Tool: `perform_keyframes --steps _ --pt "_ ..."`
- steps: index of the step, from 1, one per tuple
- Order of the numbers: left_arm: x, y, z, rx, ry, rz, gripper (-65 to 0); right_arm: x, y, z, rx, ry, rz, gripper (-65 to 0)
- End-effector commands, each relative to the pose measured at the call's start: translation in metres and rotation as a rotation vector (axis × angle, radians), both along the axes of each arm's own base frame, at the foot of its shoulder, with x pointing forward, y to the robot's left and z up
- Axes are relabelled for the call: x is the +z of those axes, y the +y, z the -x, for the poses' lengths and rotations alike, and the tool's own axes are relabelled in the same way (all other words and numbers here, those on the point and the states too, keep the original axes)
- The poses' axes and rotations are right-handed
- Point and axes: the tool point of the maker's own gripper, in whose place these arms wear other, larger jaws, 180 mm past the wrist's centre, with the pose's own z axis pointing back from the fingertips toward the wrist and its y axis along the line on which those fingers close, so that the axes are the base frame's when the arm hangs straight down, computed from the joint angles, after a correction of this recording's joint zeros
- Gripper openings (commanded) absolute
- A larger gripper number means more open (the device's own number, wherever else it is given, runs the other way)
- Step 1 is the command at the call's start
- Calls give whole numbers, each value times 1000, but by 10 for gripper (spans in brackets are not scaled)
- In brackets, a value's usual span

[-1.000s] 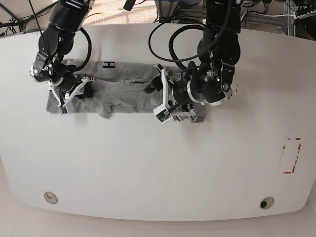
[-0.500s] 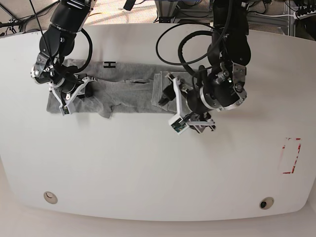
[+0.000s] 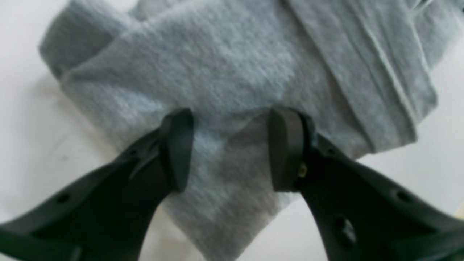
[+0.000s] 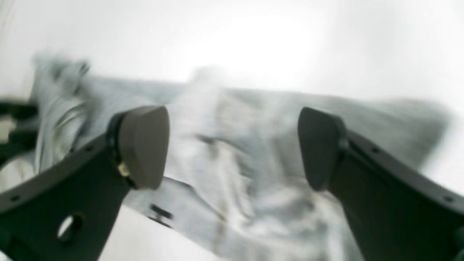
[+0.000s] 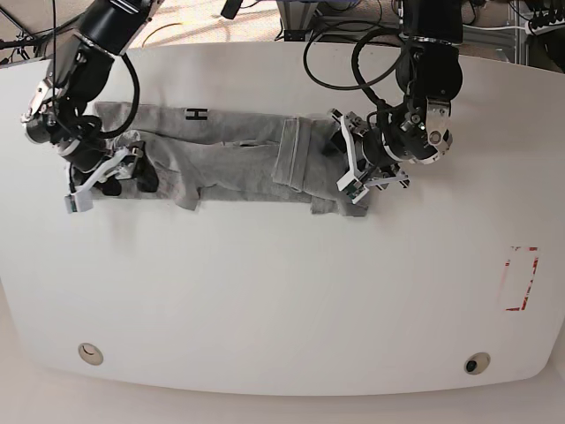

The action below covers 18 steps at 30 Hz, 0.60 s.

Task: Fold the T-shirt properly
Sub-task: 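Lay the carried end down and regrasp the strip ends with both grippers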

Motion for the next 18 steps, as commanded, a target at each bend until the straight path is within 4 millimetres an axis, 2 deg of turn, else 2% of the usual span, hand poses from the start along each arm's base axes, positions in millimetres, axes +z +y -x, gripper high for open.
perform_keyframes --steps 1,5,7,10,13,15,16,18 --pt "10 1 -7 -2 -39 16 -350 22 -49 -1 -96 -43 16 -116" --pt "8 4 -5 -5 -37 8 -350 16 -99 7 -212 0 -3 -116" --pt "5 4 -2 -3 -27 8 -350 9 -131 18 -276 42 -13 -116" --pt "8 9 -3 7 -36 6 -350 -5 -150 23 -322 86 -69 -117" --pt "16 15 -9 27 -64 5 -350 -21 -159 30 -354 134 -113 -117" --pt "17 15 -9 27 -66 4 -350 -29 -157 33 -359 150 -138 -117" --pt "18 15 -9 27 -69 5 -350 -30 -154 33 -356 153 -142 -117" --pt "25 14 -12 25 -94 6 -350 -45 -135 40 -327 192 -158 -117"
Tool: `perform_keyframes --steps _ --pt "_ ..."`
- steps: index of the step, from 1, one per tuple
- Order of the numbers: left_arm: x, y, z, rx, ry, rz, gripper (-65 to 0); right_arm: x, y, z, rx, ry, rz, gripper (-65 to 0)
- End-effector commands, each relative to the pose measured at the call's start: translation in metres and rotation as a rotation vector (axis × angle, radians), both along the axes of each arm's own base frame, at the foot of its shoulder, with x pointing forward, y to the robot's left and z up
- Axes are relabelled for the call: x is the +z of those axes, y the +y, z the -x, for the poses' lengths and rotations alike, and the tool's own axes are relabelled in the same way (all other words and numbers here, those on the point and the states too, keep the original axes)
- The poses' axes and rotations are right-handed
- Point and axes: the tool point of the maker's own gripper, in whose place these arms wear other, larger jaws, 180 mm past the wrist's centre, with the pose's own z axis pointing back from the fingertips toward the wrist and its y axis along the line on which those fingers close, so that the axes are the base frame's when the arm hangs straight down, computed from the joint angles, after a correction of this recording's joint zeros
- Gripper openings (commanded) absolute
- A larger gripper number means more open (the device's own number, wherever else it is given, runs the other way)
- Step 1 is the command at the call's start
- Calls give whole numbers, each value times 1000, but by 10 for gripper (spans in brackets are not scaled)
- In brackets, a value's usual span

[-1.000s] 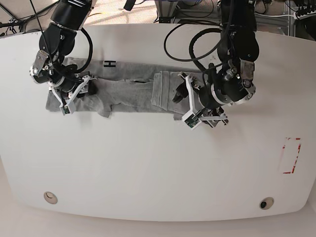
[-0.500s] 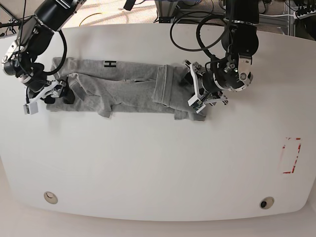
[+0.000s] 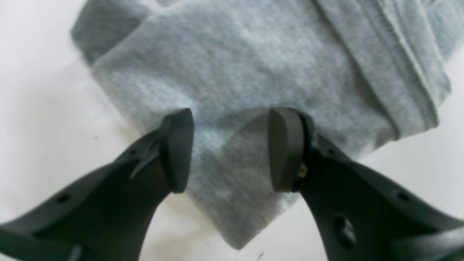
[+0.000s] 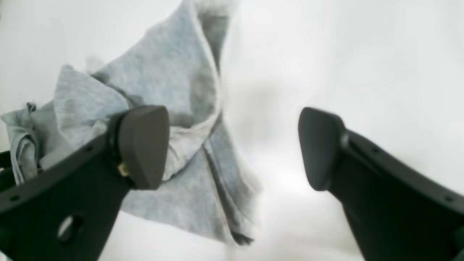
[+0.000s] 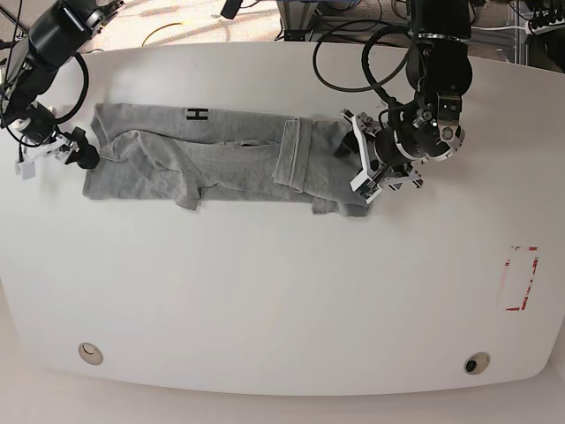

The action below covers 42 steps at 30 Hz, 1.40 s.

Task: Fold the T-shirt properly
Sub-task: 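Lay the carried end down and regrasp the strip ends with both grippers, then lift both strip ends and bring them together, folding the strip in half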

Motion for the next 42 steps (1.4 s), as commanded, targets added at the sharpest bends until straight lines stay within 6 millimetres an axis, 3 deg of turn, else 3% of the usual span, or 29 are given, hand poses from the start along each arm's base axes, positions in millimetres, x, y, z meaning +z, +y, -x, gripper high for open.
perform_keyframes --steps 1,5,9,11,17,19,20,22,25,28,37,39,42 --pt "22 -5 -12 -6 -75 24 -350 2 20 -5 49 -30 2 -117" --pt "39 -8 -17 -10 -130 31 -350 3 68 -16 149 -57 3 -117" --pt "59 2 -23 24 -192 30 -350 -5 101 -12 186 -52 -27 -117" --pt "60 10 -26 50 -195 29 -350 -7 108 -12 186 -54 -46 -117" --pt "23 32 -24 125 -80 29 -350 -9 112 -12 185 -54 -54 -143" --pt "12 28 -20 130 -40 45 -356 -9 111 -11 185 -52 -51 -220" --pt "5 27 -17 135 -19 50 -379 -8 110 -11 185 -52 -50 -292" --pt "-6 27 -14 144 20 53 -458 -7 106 -11 186 -51 -38 -445" --pt "-18 19 -10 145 63 75 -551 -6 105 -11 189 -53 -33 -626" --pt "-20 9 -12 148 76 101 -565 0 103 -12 195 -62 -11 -650" --pt "-23 -4 -11 188 100 123 -564 63 94 -8 286 -152 256 -650" --pt "-23 -5 -11 187 102 125 -564 80 98 -10 311 -189 311 -650" --pt "-24 -5 -10 187 105 124 -564 102 121 -18 410 -245 390 -650"
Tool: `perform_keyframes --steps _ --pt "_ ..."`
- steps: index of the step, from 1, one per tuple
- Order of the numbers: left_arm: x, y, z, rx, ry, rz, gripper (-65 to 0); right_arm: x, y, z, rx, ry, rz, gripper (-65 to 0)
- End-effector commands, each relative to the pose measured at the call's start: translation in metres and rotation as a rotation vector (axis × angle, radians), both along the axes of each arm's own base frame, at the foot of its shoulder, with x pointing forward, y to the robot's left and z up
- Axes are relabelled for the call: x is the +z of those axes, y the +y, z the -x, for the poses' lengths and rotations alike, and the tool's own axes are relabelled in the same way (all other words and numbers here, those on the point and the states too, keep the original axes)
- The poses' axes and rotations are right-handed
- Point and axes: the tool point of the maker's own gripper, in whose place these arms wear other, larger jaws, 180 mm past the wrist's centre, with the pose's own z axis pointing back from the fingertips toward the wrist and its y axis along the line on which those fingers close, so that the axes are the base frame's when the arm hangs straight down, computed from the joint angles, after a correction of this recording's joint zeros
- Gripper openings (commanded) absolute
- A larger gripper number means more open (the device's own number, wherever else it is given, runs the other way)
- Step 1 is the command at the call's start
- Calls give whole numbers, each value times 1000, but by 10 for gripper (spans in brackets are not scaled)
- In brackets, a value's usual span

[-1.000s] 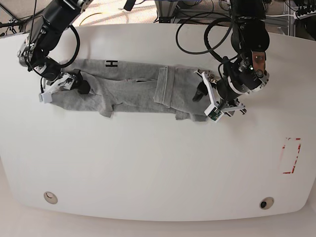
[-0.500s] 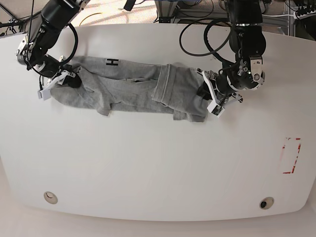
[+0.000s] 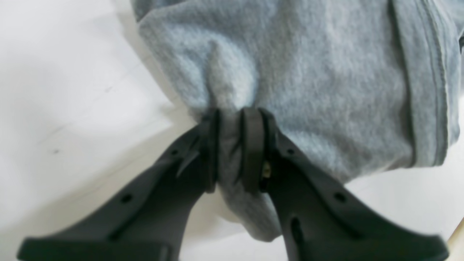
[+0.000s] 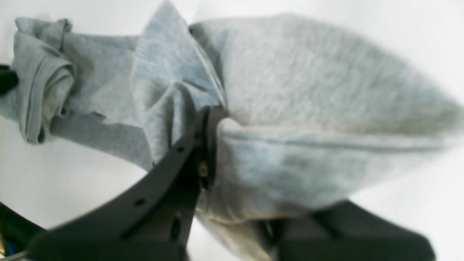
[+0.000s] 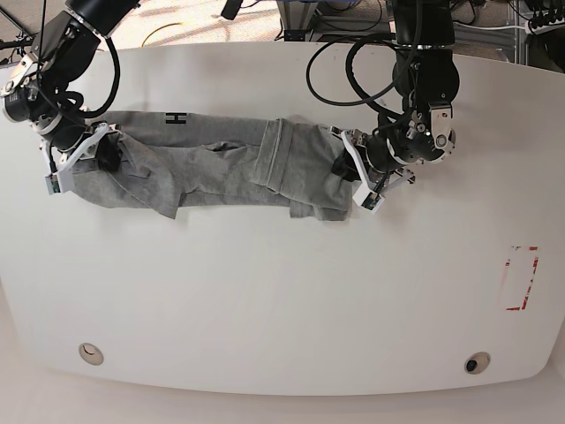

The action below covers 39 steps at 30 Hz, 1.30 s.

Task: Fold the T-shirt properly
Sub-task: 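Lift both strip ends and bring them together, folding the strip in half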

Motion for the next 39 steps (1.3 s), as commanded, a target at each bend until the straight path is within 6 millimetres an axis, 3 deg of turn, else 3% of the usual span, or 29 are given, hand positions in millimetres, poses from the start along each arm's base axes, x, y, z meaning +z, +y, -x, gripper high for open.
perform_keyframes --steps 1,5,8,11,16,21,29,32,35,39 --pt "-4 4 4 -4 25 -32 -564 42 27 -16 139 -119 109 -650" --pt "-5 4 5 -4 28 -34 -564 42 56 -14 236 -121 119 -650" --pt "-8 4 10 -1 40 -30 -564 33 92 -14 327 -109 76 -650" --pt "-8 4 11 0 42 -30 -564 33 116 -17 366 -121 32 -650" --pt "-12 -15 22 4 69 19 -564 30 161 -15 405 -121 -86 -650" --pt "-12 -25 24 6 76 47 -562 43 218 -19 425 -180 -252 -650" --pt "-14 -27 29 7 88 51 -562 53 266 -21 456 -228 -412 -642" --pt "-14 -26 30 6 84 47 -562 41 268 -23 455 -209 -410 -558" --pt "-13 -26 30 6 83 47 -562 22 268 -22 468 -168 -390 -400" --pt "-13 -26 29 3 80 49 -558 15 269 -22 476 -161 -392 -189"
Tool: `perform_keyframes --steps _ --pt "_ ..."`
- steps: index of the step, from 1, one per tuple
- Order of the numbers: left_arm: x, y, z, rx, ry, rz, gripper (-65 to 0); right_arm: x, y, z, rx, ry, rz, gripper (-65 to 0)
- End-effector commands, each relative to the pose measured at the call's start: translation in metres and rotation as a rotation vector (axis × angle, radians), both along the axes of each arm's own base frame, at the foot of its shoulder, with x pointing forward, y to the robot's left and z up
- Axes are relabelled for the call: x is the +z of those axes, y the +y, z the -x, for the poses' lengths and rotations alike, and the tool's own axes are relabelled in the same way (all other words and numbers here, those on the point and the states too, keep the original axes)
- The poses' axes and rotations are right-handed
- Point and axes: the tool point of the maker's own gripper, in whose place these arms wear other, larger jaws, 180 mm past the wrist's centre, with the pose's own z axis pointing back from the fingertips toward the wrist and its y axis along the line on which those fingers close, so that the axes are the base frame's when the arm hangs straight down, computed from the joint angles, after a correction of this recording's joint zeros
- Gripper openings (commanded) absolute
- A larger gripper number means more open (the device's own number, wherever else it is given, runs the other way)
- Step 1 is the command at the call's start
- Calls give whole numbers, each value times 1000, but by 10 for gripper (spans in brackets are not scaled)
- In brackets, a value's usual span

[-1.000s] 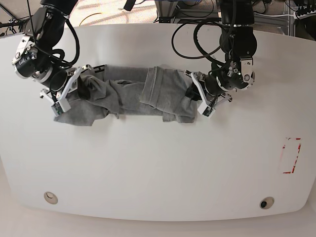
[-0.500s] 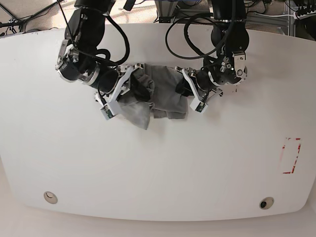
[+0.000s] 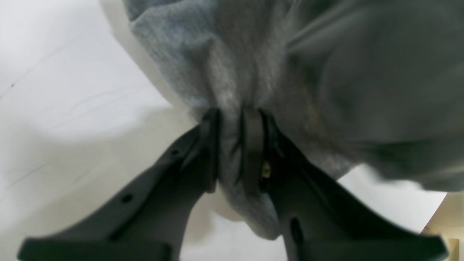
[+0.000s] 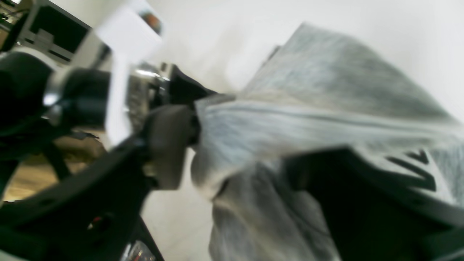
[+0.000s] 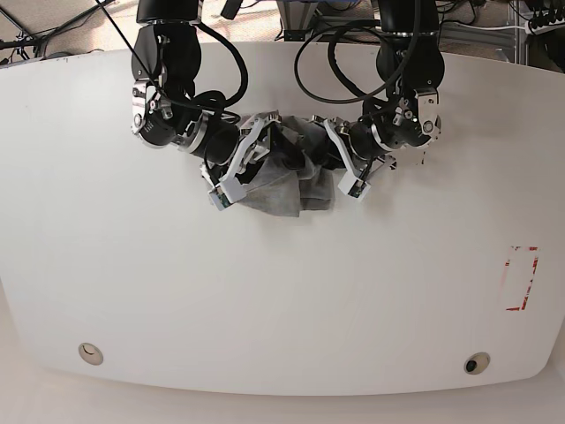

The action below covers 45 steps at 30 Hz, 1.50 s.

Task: Fold the T-shirt properly
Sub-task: 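Lift both strip ends and bring them together, folding the strip in half, then release with the left gripper and grasp the bundle's edge with both grippers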

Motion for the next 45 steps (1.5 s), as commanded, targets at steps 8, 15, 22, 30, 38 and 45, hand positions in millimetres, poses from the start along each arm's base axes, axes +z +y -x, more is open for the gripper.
perform_keyframes --steps 8,15,22,30,38,45 --pt "2 34 -1 33 -11 -49 -399 34 6 -1 34 -123 -20 -71" --pt "29 100 -21 246 -97 -35 -392 34 3 4 58 -133 8 -125" --pt "61 181 -18 395 -165 -30 -399 21 23 29 148 -86 14 -203" --pt "88 237 -1 470 -219 -18 -399 5 66 55 302 -47 12 -205" --pt "89 281 26 514 -189 -121 -399 -14 97 51 358 -12 10 -206" --pt "85 288 39 524 -166 -148 -399 -2 150 14 390 -9 -57 -206"
